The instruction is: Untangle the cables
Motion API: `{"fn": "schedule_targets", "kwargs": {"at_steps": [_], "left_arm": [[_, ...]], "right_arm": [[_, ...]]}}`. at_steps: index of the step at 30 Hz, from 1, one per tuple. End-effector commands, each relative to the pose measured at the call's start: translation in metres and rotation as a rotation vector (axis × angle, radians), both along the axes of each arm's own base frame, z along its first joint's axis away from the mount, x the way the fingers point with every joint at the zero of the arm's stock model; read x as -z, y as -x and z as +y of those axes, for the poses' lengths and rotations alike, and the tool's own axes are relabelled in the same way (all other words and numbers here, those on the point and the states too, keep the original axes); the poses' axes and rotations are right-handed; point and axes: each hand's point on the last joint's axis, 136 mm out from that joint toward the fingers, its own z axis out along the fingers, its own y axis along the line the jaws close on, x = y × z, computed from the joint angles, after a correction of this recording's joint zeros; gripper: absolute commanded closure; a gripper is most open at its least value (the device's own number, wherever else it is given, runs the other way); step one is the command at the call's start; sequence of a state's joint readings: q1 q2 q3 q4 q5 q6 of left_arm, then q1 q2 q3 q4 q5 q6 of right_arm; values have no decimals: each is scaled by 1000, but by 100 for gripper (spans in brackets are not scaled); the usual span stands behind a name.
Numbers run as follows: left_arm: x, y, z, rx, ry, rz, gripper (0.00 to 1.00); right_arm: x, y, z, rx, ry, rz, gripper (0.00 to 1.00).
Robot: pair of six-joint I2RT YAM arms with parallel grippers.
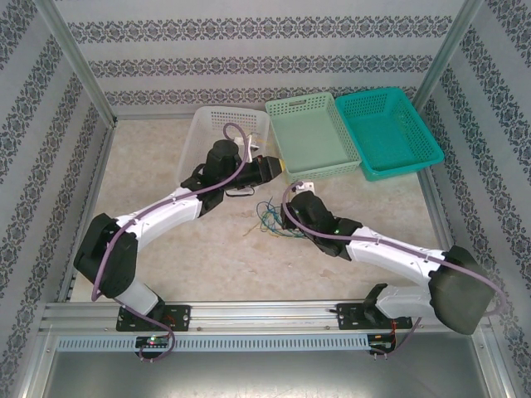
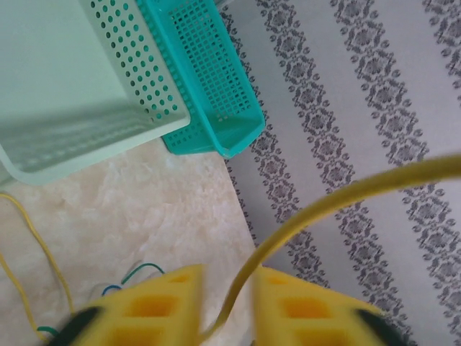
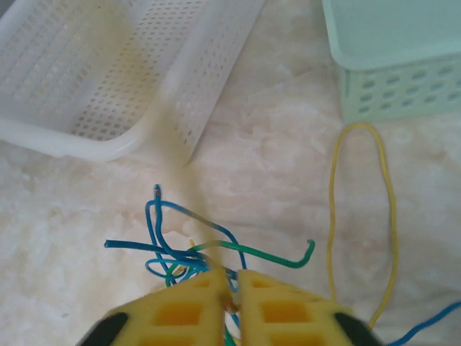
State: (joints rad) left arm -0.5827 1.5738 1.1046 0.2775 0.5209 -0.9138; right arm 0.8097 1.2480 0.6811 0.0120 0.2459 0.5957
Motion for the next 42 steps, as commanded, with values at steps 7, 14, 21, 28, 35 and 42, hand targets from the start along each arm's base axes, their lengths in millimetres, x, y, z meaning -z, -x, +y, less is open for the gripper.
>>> {"fn": "schedule_targets", "kwargs": {"at_steps": [7, 14, 21, 28, 35, 42], "left_arm": [[1, 20, 36, -31, -298, -113, 6], [35, 48, 27, 146, -373, -113, 13], [63, 61, -9, 348, -512, -172, 20], [89, 62, -28, 428, -508, -135, 29], [104, 65, -38, 477, -513, -107, 45], [122, 66, -37, 488, -543, -69, 79]], "right_arm": [[-22, 7, -23, 46, -53, -46, 100], [-26, 22, -35, 5, -83, -13, 100], [-25, 29, -31, -51, -149, 33, 100], [-33, 32, -49, -3, -202, 25, 100], [-40, 36, -60, 15, -240, 13, 100], [-43, 36, -80, 76, -239, 23, 100]]}}
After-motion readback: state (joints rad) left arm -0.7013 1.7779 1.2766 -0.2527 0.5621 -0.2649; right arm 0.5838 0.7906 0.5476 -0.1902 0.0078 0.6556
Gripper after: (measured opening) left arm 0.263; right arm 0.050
